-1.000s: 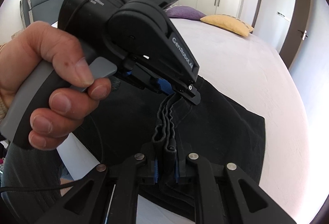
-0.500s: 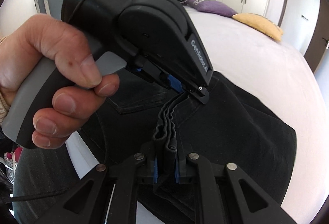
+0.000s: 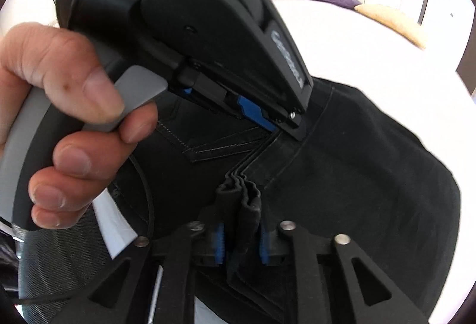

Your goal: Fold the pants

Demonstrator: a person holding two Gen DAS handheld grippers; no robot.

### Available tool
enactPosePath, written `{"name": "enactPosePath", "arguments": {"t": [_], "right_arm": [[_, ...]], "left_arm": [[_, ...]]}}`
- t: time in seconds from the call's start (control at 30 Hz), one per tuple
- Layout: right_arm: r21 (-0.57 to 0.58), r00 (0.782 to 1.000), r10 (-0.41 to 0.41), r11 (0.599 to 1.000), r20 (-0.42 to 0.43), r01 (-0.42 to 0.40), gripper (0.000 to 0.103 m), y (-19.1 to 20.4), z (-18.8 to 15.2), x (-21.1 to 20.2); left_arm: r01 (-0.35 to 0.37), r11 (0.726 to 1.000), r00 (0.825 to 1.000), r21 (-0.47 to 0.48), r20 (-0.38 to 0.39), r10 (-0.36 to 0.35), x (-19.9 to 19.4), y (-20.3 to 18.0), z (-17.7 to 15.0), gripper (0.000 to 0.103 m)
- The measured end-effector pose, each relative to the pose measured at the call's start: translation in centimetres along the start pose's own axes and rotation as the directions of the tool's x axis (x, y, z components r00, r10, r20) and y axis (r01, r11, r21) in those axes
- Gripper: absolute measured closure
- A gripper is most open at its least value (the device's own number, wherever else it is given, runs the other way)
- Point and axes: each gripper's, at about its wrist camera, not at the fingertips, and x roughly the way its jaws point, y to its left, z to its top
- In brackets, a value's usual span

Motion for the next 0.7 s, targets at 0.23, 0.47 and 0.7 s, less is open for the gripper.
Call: {"name": "enactPosePath", "arguments": {"t": [0.23,0.47,0.7], "right_arm": [[0.210,0.958,0.261,0.936,0.119,-0.281,0.036,-7.4,-1.6,-5.8],[0.473,0.893,0.330,0.761,0.307,-0.444,0.046,-21.1,-6.0,-10.2],[0.625,0.837,0.372,0.557,0.401,-0.547,0.050,-31.6,-7.2,-8.4]], "left_arm": [[-0.142,0.990,0.984,0.009,0.114,0.140,-4.9,1.7,-1.7,0.089],[-0.184,0.965,0.980,0.189,0.113,0.165,-2.5,-5.4,-5.7,0.089],[-0.188,0.966,0.981,0.178,0.081,0.176,0.9,-4.5,-8.8,0.089]]}}
